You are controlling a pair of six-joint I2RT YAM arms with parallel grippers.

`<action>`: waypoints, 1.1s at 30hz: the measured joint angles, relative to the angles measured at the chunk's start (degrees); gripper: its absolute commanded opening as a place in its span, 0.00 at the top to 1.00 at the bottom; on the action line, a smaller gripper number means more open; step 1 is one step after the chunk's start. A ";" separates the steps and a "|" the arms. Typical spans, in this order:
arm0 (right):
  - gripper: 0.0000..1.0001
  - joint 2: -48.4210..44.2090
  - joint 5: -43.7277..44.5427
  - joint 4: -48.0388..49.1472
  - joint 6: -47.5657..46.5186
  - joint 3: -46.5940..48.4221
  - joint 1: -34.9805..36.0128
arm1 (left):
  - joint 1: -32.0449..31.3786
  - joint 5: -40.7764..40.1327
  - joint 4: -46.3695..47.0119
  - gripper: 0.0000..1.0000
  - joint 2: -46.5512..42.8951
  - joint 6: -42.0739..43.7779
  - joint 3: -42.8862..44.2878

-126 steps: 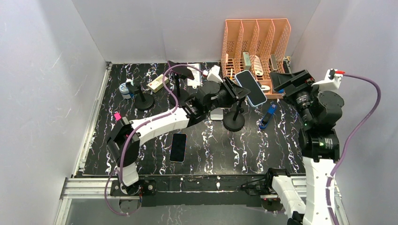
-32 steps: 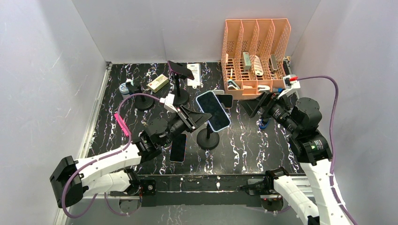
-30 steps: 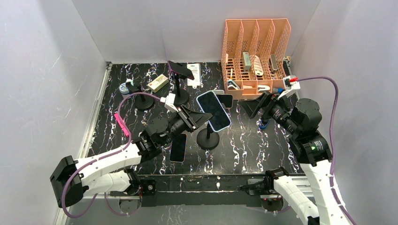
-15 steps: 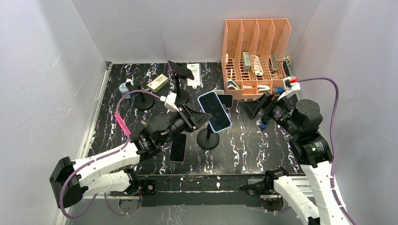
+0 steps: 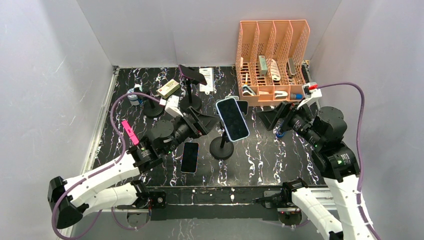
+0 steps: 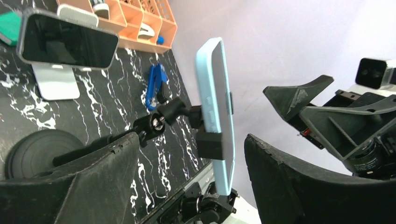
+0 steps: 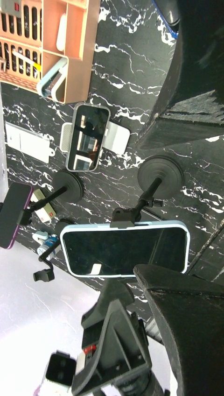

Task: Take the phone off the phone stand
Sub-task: Move the phone stand with the phone to the center of the board.

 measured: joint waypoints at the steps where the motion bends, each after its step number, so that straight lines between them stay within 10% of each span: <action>1: 0.01 0.09 0.74 -0.85 -0.28 0.79 0.13 | 0.00 -0.39 -0.52 0.20 -0.52 0.66 0.55; 17: 0.01 9.73 34.80 -12.26 3.32 13.55 5.84 | 0.02 -15.56 -17.33 0.20 -3.04 11.23 10.91; 33: 0.01 8.52 23.89 -12.00 -2.69 17.38 16.57 | 0.04 -21.75 -25.44 0.20 -4.44 12.83 11.80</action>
